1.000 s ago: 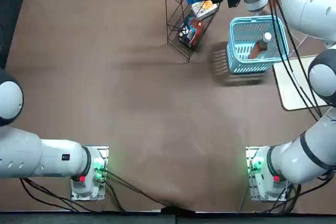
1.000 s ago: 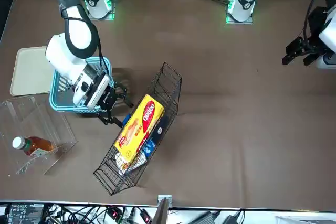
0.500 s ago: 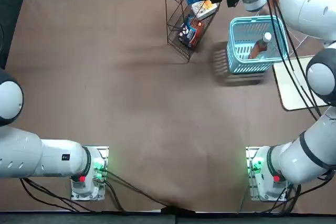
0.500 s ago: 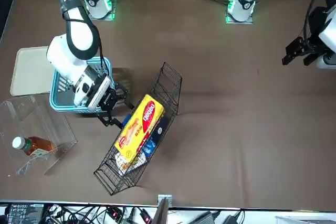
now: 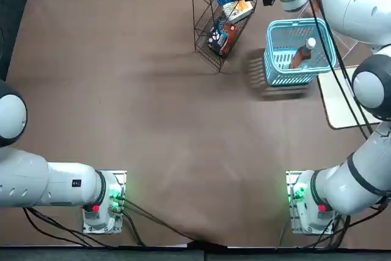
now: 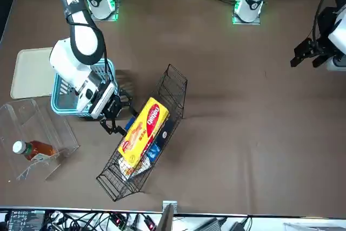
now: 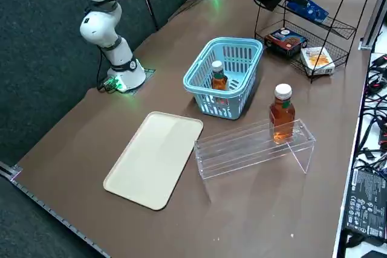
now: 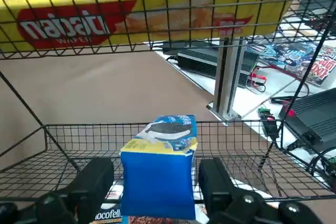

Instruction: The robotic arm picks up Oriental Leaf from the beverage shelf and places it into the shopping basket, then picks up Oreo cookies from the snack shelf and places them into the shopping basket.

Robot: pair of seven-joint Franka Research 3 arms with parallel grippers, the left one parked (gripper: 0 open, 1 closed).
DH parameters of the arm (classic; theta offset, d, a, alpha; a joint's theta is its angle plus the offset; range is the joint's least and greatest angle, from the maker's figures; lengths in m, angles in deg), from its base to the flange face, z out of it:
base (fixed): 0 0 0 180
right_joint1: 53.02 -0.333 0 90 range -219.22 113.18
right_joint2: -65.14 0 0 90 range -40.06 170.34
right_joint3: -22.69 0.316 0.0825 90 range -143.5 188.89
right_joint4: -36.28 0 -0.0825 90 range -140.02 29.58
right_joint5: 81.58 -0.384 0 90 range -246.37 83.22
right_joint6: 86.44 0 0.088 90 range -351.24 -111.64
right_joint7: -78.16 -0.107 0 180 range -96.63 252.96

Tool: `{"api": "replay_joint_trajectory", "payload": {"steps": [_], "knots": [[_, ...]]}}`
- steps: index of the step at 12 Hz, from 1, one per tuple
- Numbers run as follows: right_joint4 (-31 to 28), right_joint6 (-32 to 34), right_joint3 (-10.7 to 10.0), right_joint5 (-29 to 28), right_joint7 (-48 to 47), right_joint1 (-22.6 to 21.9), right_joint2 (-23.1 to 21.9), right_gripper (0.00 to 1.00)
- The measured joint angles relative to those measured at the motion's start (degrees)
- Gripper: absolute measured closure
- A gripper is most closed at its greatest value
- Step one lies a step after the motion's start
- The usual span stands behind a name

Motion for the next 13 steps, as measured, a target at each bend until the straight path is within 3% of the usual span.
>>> {"api": "replay_joint_trajectory", "payload": {"steps": [13], "knots": [[2.69, -1.82, -0.11, 0.00, -0.15, -1.17, 3.93, 0.00]]}}
